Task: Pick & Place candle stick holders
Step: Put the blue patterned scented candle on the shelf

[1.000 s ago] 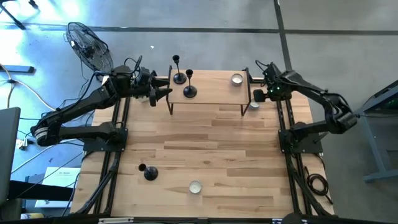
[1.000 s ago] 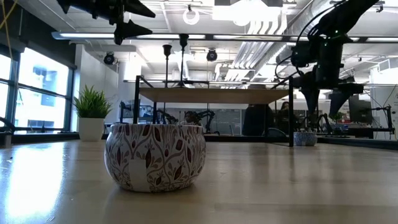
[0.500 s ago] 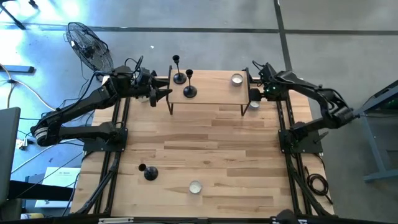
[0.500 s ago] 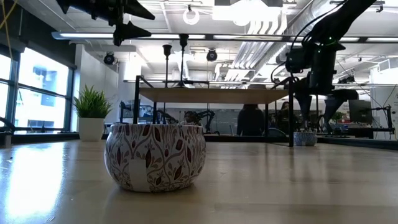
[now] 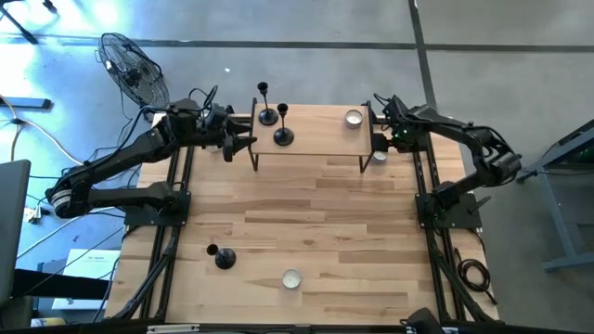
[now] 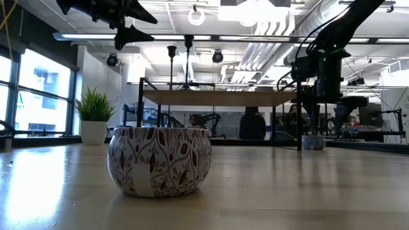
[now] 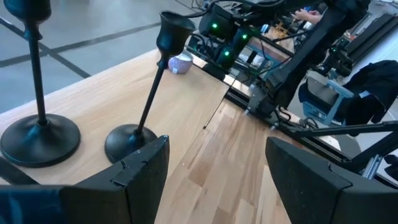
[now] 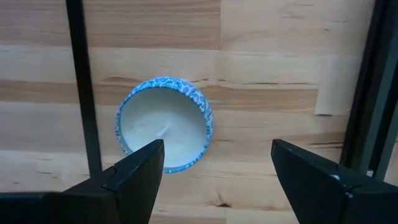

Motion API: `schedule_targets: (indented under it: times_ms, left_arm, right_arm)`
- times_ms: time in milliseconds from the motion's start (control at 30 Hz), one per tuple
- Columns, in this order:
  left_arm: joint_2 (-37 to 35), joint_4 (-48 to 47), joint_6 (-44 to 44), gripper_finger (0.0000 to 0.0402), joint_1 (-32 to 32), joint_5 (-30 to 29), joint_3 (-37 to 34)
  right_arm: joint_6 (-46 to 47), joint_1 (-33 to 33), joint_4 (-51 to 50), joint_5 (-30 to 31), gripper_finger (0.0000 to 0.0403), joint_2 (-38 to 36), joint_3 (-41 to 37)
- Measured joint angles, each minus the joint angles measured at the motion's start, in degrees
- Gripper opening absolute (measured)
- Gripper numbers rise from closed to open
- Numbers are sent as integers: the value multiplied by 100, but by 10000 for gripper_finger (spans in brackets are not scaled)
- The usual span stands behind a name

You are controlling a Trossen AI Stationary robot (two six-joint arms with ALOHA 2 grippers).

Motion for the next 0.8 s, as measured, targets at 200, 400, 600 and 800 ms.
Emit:
schedule_targets:
  times_ms: [200,400,600,800]
  left_arm:
    - [0,-27,0,262,0,46,0]
    - [0,-31,2,262,0,131,0]
    - [0,-31,2,262,-1,130,0]
    - [0,-39,2,262,-1,136,0]
  right_arm:
    - [1,-131,19,30,291,142,2]
    - [84,-131,86,67,291,142,2]
    - [94,-131,82,66,273,142,2]
    - [107,-129,48,9,234,142,2]
